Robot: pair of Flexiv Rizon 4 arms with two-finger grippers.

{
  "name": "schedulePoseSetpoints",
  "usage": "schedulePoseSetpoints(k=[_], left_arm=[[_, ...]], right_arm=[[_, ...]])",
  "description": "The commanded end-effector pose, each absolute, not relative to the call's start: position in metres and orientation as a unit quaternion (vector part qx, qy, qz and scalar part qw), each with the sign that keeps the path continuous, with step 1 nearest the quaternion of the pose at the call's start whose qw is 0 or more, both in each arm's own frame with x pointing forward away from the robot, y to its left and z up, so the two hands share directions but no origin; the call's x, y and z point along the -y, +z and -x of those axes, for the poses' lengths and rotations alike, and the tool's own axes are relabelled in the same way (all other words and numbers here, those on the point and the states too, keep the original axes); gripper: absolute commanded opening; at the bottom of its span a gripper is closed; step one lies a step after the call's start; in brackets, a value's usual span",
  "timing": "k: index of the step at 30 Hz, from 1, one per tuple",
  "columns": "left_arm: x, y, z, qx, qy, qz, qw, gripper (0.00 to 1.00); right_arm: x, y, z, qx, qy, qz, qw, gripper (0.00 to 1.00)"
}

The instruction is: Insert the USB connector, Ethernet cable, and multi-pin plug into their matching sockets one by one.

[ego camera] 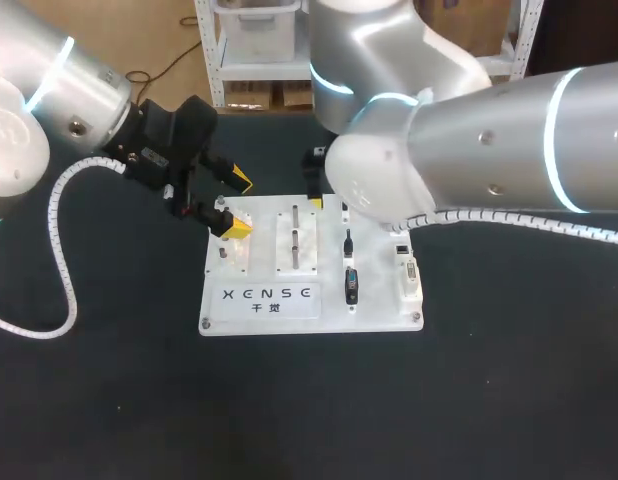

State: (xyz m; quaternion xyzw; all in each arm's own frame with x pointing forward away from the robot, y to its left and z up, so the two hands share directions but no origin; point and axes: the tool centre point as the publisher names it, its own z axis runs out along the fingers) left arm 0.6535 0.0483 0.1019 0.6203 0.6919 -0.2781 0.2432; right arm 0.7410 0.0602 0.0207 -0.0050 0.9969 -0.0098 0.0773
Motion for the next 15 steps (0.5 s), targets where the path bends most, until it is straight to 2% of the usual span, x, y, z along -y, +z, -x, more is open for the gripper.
schedulePoseSetpoints(k=[1,2,5,15], left_arm=[[-0.0483,0.1021,-0.6544,-0.692,-0.278,-0.621,0.241,1.00],[-0.0483,0.1021,-0.6544,-0.692,-0.278,-0.621,0.241,1.00],[-0.0483,0.1021,-0.6544,-0.692,-0.278,-0.621,0.241,1.00],[-0.0483,0.1021,-0.6544,-0.692,-0.278,-0.621,0.241,1.00]], right_arm=[[-0.0633,0.0176,-0.7462,-0.997,-0.012,0.004,0.070,0.85],[-0.0635,0.0173,-0.7462,-0.998,-0.011,0.002,0.069,0.78],[-0.0650,0.0161,-0.7458,-0.998,-0.011,0.001,0.067,0.49],[-0.0656,0.0126,-0.7436,-0.998,-0.013,-0.003,0.062,0.35]])
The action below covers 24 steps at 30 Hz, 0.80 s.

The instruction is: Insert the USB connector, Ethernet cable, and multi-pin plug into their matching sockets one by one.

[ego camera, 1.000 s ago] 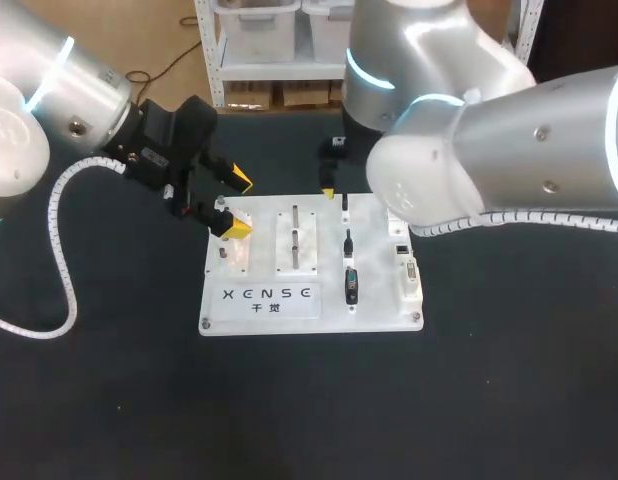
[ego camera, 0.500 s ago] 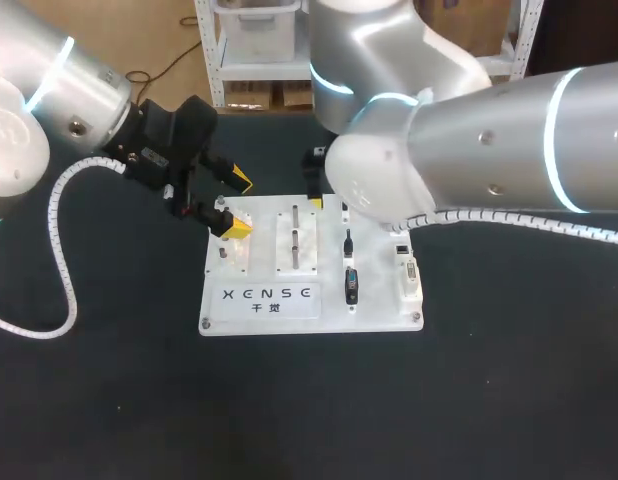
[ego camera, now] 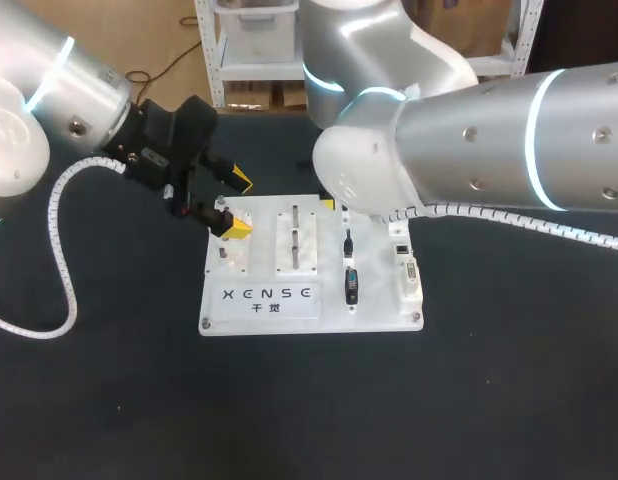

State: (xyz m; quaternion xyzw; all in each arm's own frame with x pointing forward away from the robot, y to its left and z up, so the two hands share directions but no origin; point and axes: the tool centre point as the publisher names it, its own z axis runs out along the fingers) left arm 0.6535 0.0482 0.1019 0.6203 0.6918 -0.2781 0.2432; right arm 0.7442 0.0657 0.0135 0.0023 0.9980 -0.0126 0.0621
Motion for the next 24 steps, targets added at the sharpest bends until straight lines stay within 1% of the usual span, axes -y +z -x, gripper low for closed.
schedulePoseSetpoints(k=[1,3,7,9,14,24], left_arm=[[-0.048,0.102,-0.654,-0.692,-0.278,-0.621,0.241,1.00],[-0.048,0.102,-0.654,-0.692,-0.278,-0.621,0.241,1.00],[-0.048,0.102,-0.654,-0.692,-0.278,-0.621,0.241,1.00],[-0.048,0.102,-0.654,-0.692,-0.278,-0.621,0.241,1.00],[-0.048,0.102,-0.654,-0.692,-0.278,-0.621,0.241,1.00],[-0.048,0.102,-0.654,-0.692,-0.278,-0.621,0.241,1.00]], right_arm=[[-0.066,0.012,-0.743,-0.998,-0.013,-0.003,0.061,0.34],[-0.066,0.012,-0.743,-0.998,-0.018,-0.006,0.060,0.31],[-0.066,0.013,-0.745,-0.998,-0.018,-0.011,0.062,0.22],[-0.066,0.014,-0.745,-0.998,-0.017,-0.011,0.064,0.14],[-0.064,0.020,-0.746,-0.997,-0.012,-0.009,0.074,0.00],[-0.061,0.045,-0.741,-0.994,-0.003,0.002,0.113,0.00]])
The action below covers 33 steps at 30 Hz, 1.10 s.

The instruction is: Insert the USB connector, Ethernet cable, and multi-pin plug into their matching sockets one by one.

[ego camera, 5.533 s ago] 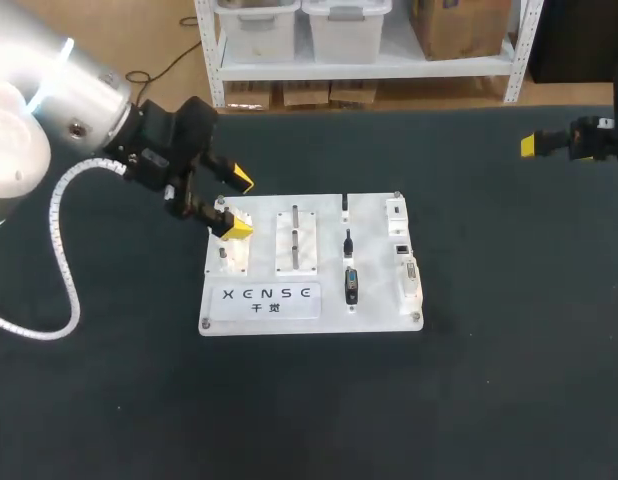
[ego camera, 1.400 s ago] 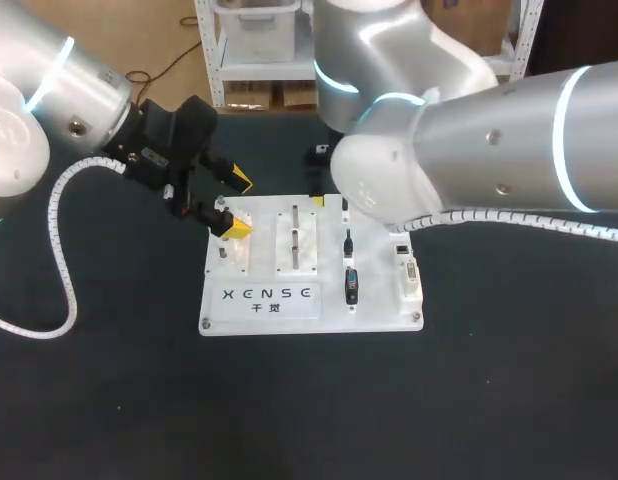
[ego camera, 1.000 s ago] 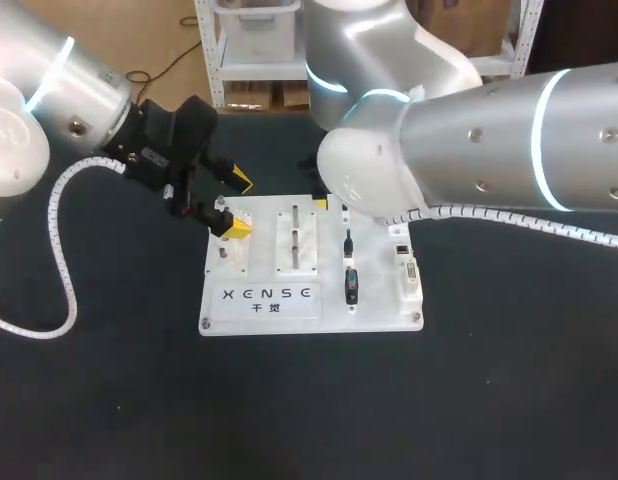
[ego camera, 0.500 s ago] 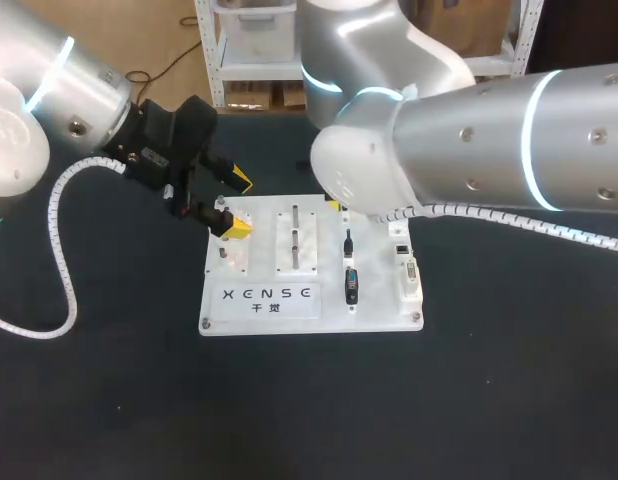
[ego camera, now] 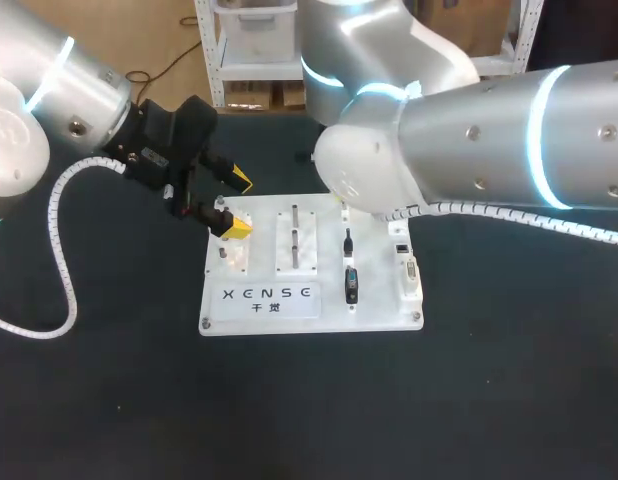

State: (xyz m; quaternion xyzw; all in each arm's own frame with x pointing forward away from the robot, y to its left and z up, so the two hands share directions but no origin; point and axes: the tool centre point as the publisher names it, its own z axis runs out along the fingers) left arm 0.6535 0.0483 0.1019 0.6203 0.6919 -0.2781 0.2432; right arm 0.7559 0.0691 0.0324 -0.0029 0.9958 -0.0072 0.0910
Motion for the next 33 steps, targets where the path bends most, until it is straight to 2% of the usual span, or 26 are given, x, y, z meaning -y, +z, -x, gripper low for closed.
schedulePoseSetpoints(k=[1,16,33], left_arm=[[-0.048,0.102,-0.654,-0.692,-0.278,-0.621,0.241,1.00],[-0.048,0.102,-0.654,-0.692,-0.278,-0.621,0.241,1.00],[-0.048,0.102,-0.654,-0.692,-0.278,-0.621,0.241,1.00]], right_arm=[[-0.060,0.047,-0.741,-0.993,-0.003,0.003,0.119,0.00],[-0.005,0.049,-0.734,-0.991,-0.027,-0.037,0.127,0.00],[0.008,0.032,-0.731,-0.992,-0.046,-0.050,0.111,0.00]])
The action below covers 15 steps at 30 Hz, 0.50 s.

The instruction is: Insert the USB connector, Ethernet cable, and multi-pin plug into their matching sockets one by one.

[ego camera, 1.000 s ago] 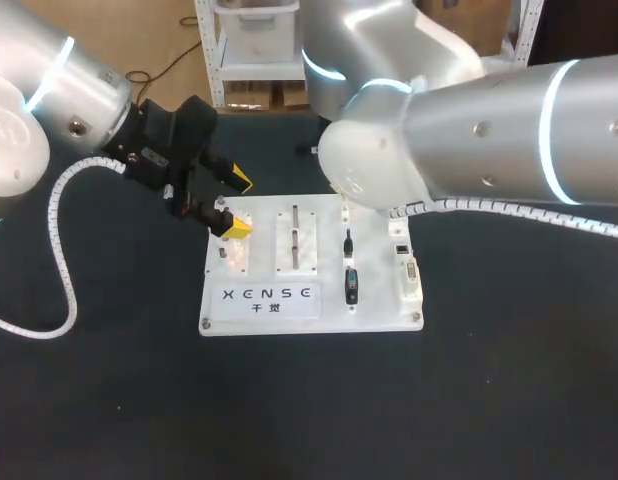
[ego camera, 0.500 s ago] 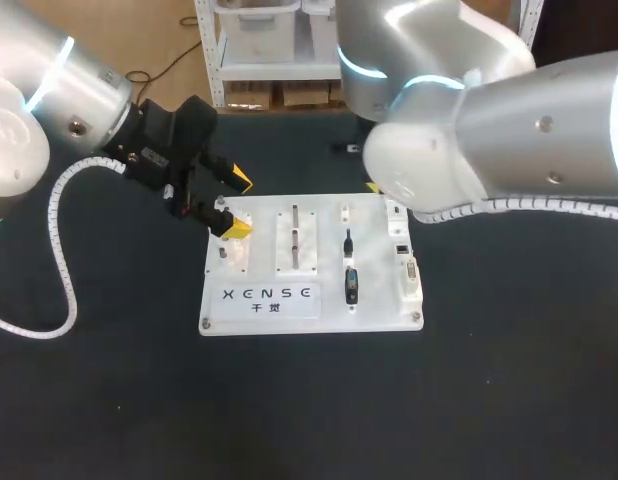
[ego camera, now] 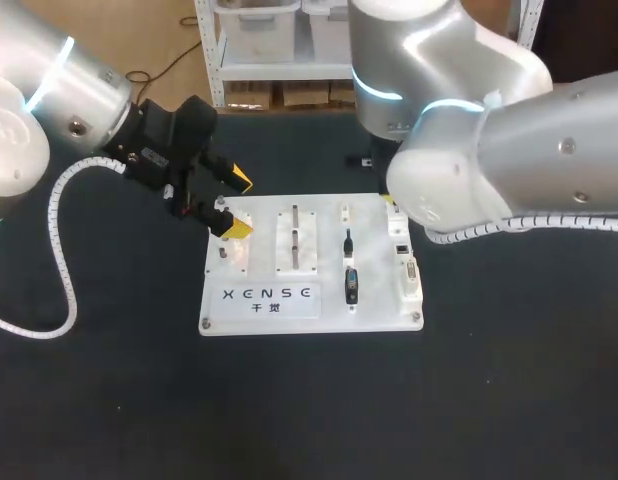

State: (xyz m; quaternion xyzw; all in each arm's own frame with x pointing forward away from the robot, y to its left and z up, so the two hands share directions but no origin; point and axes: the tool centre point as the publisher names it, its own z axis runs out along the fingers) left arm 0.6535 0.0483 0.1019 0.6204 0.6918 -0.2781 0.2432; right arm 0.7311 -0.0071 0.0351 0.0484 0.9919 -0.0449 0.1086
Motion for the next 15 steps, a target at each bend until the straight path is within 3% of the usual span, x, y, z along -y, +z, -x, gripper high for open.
schedulePoseSetpoints(k=[1,15], left_arm=[[-0.0483,0.1021,-0.6544,-0.692,-0.278,-0.621,0.241,1.00],[-0.0483,0.1021,-0.6544,-0.692,-0.278,-0.621,0.241,1.00]], right_arm=[[0.0080,0.0312,-0.7308,-0.992,-0.046,-0.050,0.111,0.00],[0.0076,0.0262,-0.7334,-0.992,-0.046,-0.045,0.109,0.00]])
